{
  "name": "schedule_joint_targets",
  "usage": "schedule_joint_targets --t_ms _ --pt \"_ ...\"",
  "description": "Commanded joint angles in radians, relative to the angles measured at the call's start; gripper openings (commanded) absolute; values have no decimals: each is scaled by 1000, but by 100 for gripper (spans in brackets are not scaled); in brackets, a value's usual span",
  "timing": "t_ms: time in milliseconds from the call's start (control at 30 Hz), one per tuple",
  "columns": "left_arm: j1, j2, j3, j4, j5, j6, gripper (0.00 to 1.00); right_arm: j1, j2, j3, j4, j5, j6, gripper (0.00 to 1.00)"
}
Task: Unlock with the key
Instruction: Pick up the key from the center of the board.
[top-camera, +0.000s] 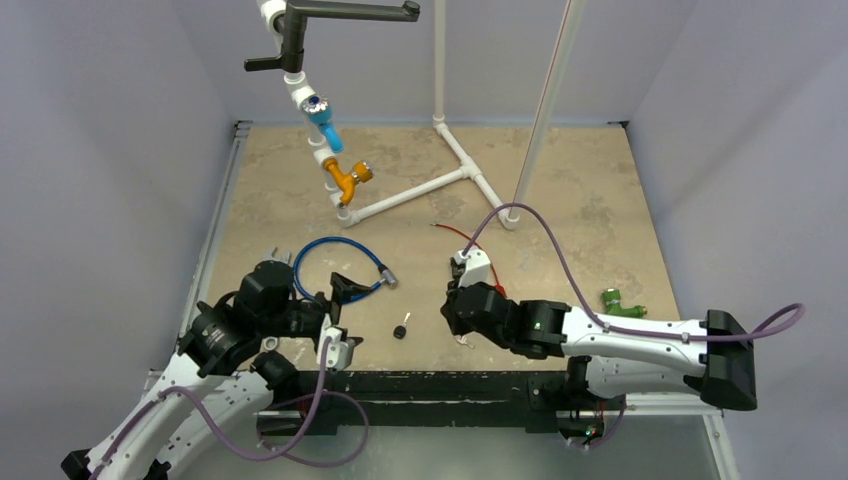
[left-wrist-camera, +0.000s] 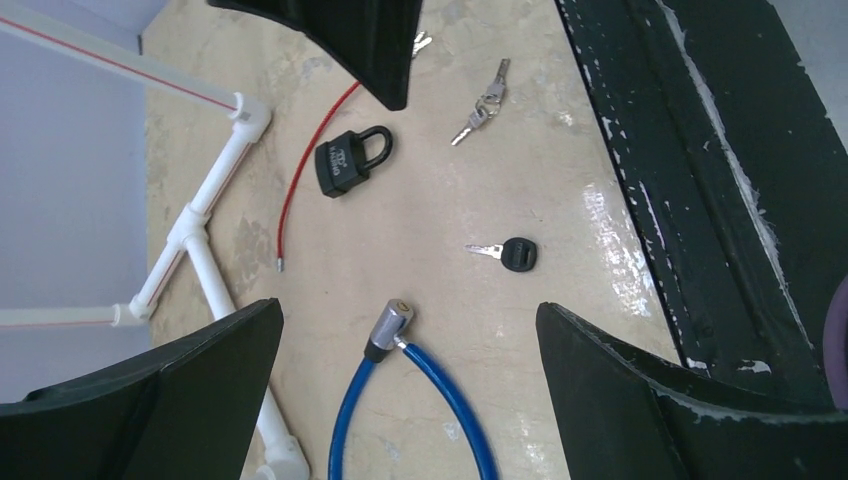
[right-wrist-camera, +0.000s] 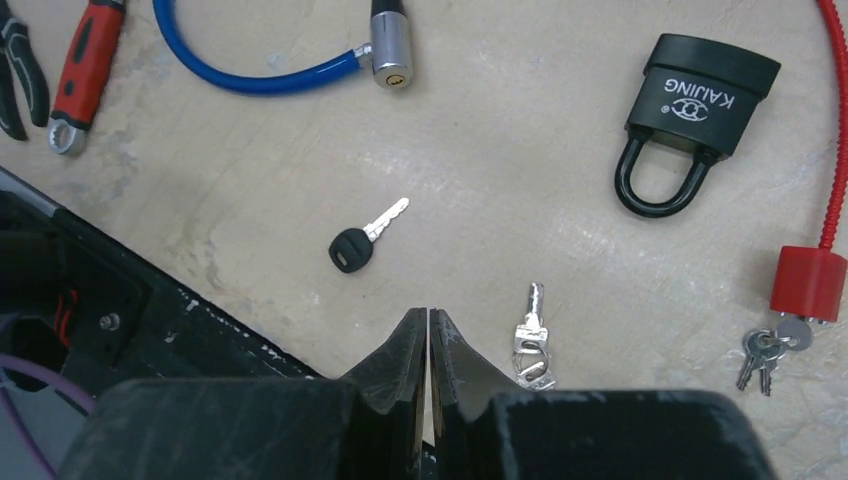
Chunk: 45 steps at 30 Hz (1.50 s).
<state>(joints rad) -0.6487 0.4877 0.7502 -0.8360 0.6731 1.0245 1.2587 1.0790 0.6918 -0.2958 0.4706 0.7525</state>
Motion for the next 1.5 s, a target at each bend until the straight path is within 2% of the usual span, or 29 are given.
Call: schedule_joint_targets --t_ms 0,100,200,367,633,767,900,1000,1100,1267,1467 --pt "-59 49 -11 70 3 88 100 2 13 23 -86 22 5 16" --pt "-92 63 11 84 -21 28 100 4 57 -22 -124 15 78 44" --pt "-96 51 9 108 -29 -4 100 4 83 -104 -54 -25 131 53" --pt "-106 47 19 105 -43 1 100 4 175 -128 -1 -37 144 58" --pt "-112 47 29 112 -43 -10 100 4 284 -86 31 13 109 57" --pt "-114 45 32 116 -46 -14 100 4 321 -77 41 16 98 50" --pt "-114 45 42 121 -45 -25 100 6 351 -79 49 9 100 33" --pt "-114 43 45 124 -45 -32 100 15 363 -80 41 11 107 14" --pt "-114 40 45 124 -47 -33 100 24 362 -86 32 11 121 1" --pt "-114 39 38 124 -49 -30 100 31 288 -94 33 11 125 0" --pt "-114 38 27 118 -47 -35 100 29 62 -123 120 -20 62 0"
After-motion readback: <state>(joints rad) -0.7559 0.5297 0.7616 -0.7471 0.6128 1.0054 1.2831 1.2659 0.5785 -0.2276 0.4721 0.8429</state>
